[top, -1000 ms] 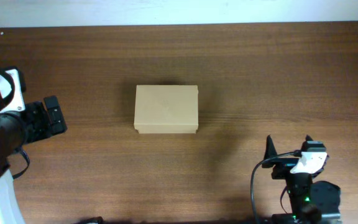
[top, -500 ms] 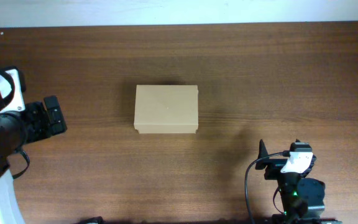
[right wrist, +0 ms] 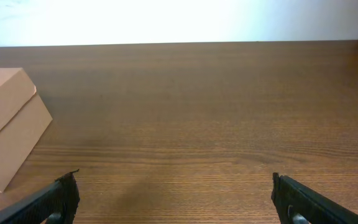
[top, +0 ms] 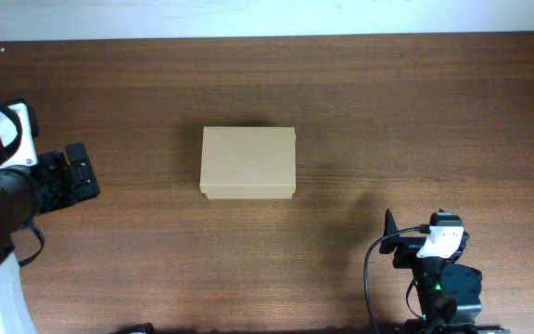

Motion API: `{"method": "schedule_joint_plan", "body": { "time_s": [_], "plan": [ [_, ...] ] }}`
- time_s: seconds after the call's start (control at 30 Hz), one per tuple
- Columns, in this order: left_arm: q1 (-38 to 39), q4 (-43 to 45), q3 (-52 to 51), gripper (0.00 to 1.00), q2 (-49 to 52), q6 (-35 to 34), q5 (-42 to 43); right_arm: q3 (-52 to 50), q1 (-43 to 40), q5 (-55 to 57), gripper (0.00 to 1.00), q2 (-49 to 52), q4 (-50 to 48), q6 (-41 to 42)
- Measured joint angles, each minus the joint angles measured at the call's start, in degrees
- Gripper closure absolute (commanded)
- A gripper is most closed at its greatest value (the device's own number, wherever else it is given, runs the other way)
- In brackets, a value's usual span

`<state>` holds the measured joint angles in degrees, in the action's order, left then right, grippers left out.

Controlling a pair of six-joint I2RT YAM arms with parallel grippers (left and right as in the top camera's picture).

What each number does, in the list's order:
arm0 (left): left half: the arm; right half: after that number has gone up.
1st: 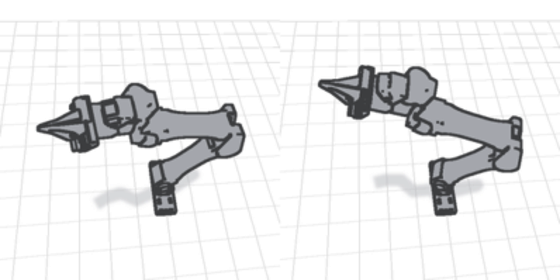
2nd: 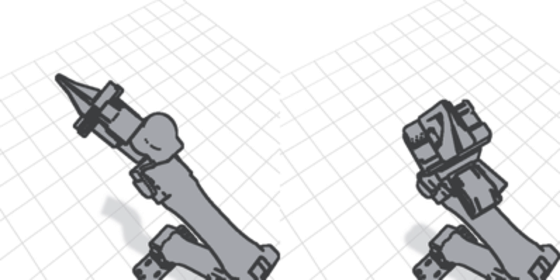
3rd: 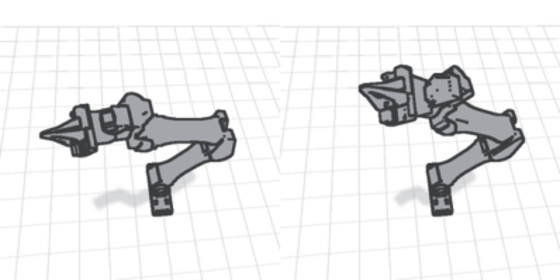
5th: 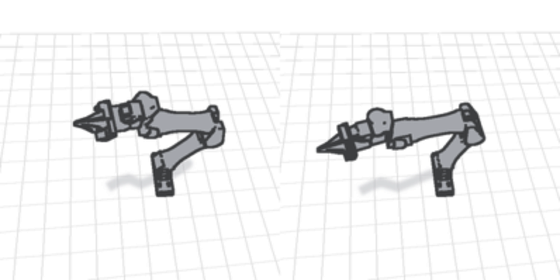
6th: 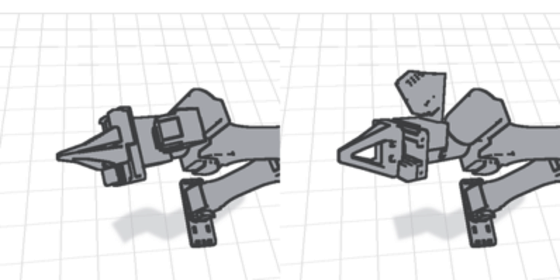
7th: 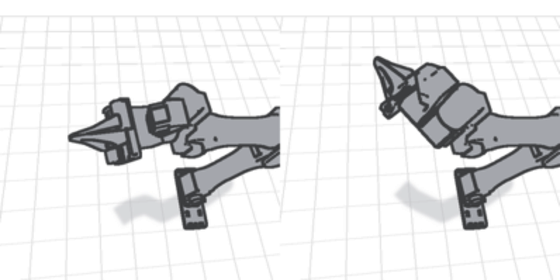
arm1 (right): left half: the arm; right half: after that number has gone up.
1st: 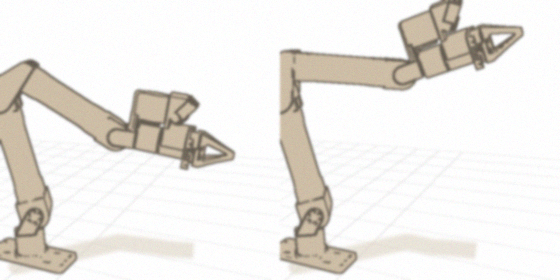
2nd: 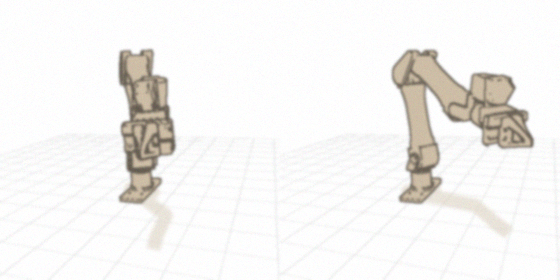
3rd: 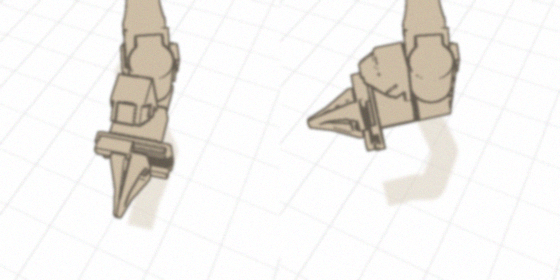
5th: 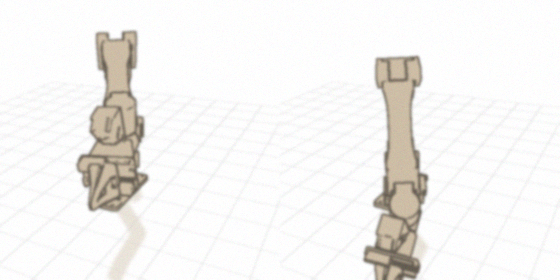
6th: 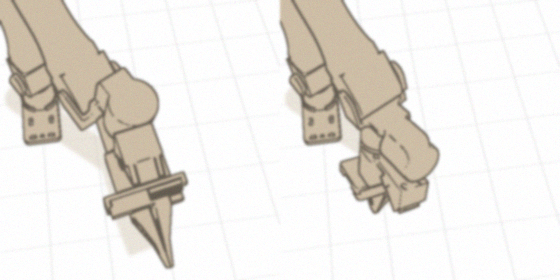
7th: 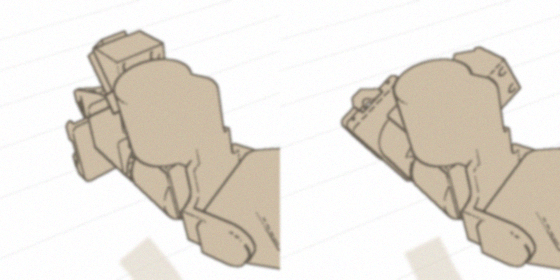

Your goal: Pack container

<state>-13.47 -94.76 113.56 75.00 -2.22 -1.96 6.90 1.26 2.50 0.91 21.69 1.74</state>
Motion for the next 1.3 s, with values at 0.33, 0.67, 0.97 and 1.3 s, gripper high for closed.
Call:
{"method": "schedule_joint_plan", "body": {
  "time_s": [0.33, 0.67, 0.97, 1.3],
  "plan": [
    [0.00, 0.07, -0.09, 0.00, -0.52, -0.02, 0.00, 0.00, 0.00, 0.00, 0.01, -0.02, 0.00, 0.00],
    [4.33, 31.76, -26.38, 0.00, -28.72, 0.00, -0.66, -0.09, 0.00, -0.09, 0.01, -0.11, -0.26, 0.00],
    [13.99, 58.97, -65.61, 0.00, -55.25, 0.00, -0.92, -0.15, 0.00, -0.20, 0.01, -0.28, -0.35, 0.00],
    [15.34, 62.27, -86.44, 0.00, -67.32, 0.00, -0.92, -0.15, 0.00, -0.20, 0.01, -0.28, -0.37, 0.00]
  ]
}}
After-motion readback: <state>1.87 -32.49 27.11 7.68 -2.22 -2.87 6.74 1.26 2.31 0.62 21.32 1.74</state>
